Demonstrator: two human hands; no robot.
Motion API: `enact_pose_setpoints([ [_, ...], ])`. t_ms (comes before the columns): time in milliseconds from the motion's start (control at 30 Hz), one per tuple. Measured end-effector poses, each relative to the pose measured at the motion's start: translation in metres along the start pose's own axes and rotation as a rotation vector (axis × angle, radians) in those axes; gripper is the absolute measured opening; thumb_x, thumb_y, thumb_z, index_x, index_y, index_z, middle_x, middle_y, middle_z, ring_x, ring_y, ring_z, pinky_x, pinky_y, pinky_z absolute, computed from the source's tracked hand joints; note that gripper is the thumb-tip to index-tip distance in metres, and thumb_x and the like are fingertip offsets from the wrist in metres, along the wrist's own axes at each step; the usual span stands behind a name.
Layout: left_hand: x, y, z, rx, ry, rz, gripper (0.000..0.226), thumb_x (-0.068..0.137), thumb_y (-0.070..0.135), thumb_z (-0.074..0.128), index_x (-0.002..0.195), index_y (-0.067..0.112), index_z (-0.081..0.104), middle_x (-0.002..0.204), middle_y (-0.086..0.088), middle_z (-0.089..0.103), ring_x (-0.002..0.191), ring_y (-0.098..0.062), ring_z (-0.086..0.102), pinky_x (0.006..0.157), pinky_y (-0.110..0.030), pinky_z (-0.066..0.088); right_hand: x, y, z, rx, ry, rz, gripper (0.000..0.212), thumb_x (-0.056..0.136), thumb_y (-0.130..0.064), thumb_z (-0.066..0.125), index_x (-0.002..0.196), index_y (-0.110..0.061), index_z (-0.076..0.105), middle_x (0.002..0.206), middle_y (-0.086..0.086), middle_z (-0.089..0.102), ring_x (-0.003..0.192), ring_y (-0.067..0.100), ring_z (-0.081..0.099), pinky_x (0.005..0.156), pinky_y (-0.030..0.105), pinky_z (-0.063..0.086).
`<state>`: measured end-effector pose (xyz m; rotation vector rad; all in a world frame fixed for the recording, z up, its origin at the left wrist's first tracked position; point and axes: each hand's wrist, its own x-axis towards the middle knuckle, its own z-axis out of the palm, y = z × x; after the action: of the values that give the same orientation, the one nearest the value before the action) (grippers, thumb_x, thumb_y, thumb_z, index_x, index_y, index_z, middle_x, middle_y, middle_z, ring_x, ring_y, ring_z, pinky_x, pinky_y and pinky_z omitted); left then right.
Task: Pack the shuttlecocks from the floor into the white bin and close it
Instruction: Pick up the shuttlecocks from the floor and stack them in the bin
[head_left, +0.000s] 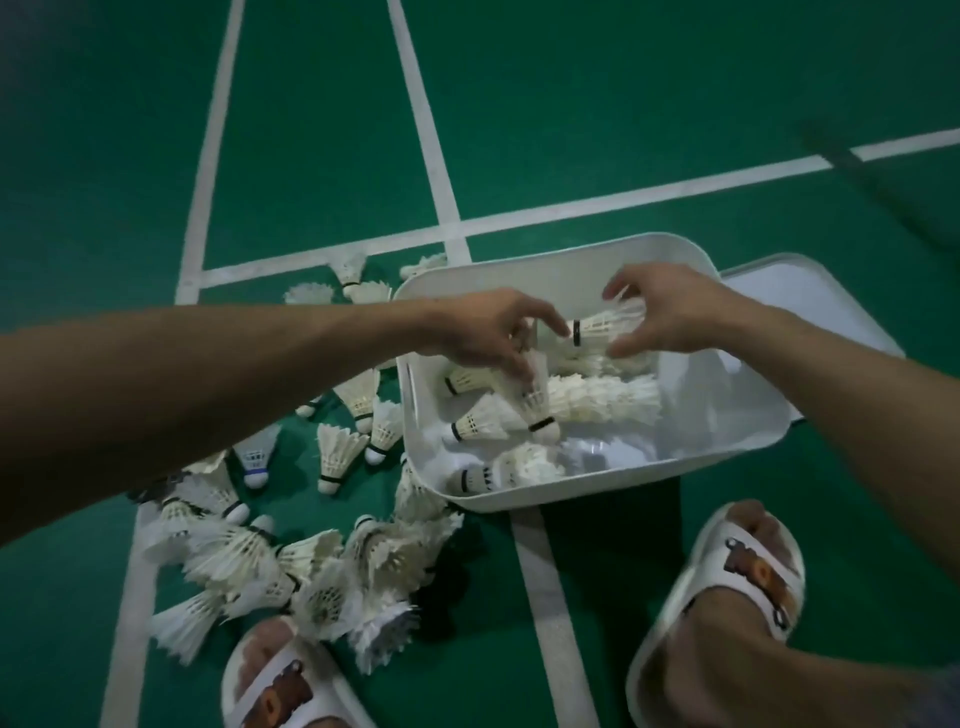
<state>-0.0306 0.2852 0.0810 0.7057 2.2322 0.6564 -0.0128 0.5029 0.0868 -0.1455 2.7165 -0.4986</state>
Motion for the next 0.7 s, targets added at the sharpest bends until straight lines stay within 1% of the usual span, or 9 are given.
enact_pose_setpoints([
  [67,0.01,-0.009,0.014,0.077,-0.07,-0.005,0.058,0.08,0.019,0.075,0.131,0.032,0.051,0.087,0.017,0.052,0.076,-0.001,0.05,0.065,-0.023,0.037,0.0,0.009,0.013,-0.104,-0.156,-0.01,0.056,0.069,-0.031,0.085,0.118,-0.016,0.064,0.117,0.005,0.064,0.095,0.021,0.058,0.079,0.029,0.047],
  [133,0.018,-0.017,0.026,0.139,-0.114,-0.002,0.056,0.079,0.021,0.075,0.13,0.03,0.052,0.084,0.015,0.052,0.074,-0.004,0.05,0.067,-0.026,0.037,0.002,0.014,0.026,-0.185,-0.29,-0.02,0.051,0.068,-0.031,0.085,0.114,-0.021,0.066,0.117,0.004,0.063,0.096,0.023,0.059,0.082,0.033,0.05],
  [167,0.02,-0.021,0.031,0.158,-0.125,-0.008,0.056,0.08,0.021,0.075,0.13,0.029,0.052,0.087,0.011,0.055,0.077,-0.008,0.051,0.07,-0.027,0.037,0.004,0.016,0.034,-0.209,-0.343,-0.027,0.051,0.068,-0.032,0.085,0.114,-0.023,0.066,0.12,0.004,0.061,0.099,0.025,0.059,0.086,0.035,0.052],
  [233,0.024,-0.028,0.037,0.178,-0.127,-0.024,0.055,0.081,0.022,0.074,0.131,0.027,0.051,0.098,0.003,0.057,0.085,-0.014,0.052,0.074,-0.028,0.037,0.01,0.017,0.048,-0.257,-0.42,-0.047,0.052,0.067,-0.034,0.085,0.114,-0.026,0.065,0.122,0.005,0.059,0.1,0.026,0.06,0.086,0.038,0.054],
  [367,0.029,-0.044,0.038,0.218,-0.138,-0.068,0.054,0.082,0.022,0.073,0.132,0.026,0.051,0.111,-0.001,0.056,0.095,-0.018,0.052,0.08,-0.028,0.039,0.017,0.012,0.073,-0.367,-0.514,-0.074,0.054,0.069,-0.04,0.082,0.118,-0.022,0.064,0.115,0.004,0.063,0.097,0.023,0.061,0.08,0.031,0.052],
  [500,0.034,-0.053,0.038,0.241,-0.174,-0.094,0.052,0.083,0.023,0.072,0.131,0.026,0.05,0.114,0.0,0.053,0.095,-0.017,0.05,0.077,-0.026,0.035,0.019,0.003,0.095,-0.425,-0.536,-0.086,0.05,0.072,-0.043,0.08,0.112,-0.016,0.066,0.106,0.002,0.067,0.095,0.022,0.062,0.071,0.029,0.047],
  [533,0.035,-0.054,0.039,0.226,-0.176,-0.095,0.052,0.084,0.023,0.072,0.131,0.026,0.051,0.113,0.0,0.053,0.094,-0.016,0.05,0.076,-0.026,0.035,0.021,0.002,0.101,-0.417,-0.538,-0.082,0.052,0.072,-0.044,0.08,0.112,-0.014,0.066,0.104,0.002,0.068,0.094,0.022,0.063,0.073,0.029,0.048],
  [600,0.037,-0.054,0.04,0.193,-0.178,-0.101,0.051,0.084,0.023,0.071,0.13,0.027,0.051,0.109,0.003,0.051,0.092,-0.015,0.05,0.074,-0.027,0.034,0.023,0.001,0.112,-0.374,-0.556,-0.072,0.058,0.07,-0.048,0.081,0.114,-0.015,0.065,0.103,0.001,0.07,0.092,0.021,0.065,0.08,0.032,0.053],
  [700,0.04,-0.054,0.039,0.185,-0.17,-0.103,0.049,0.084,0.022,0.071,0.129,0.028,0.052,0.104,0.004,0.051,0.088,-0.014,0.05,0.072,-0.026,0.034,0.025,0.002,0.114,-0.281,-0.597,-0.05,0.067,0.067,-0.051,0.081,0.122,-0.018,0.062,0.113,-0.001,0.067,0.094,0.02,0.066,0.086,0.033,0.052],
])
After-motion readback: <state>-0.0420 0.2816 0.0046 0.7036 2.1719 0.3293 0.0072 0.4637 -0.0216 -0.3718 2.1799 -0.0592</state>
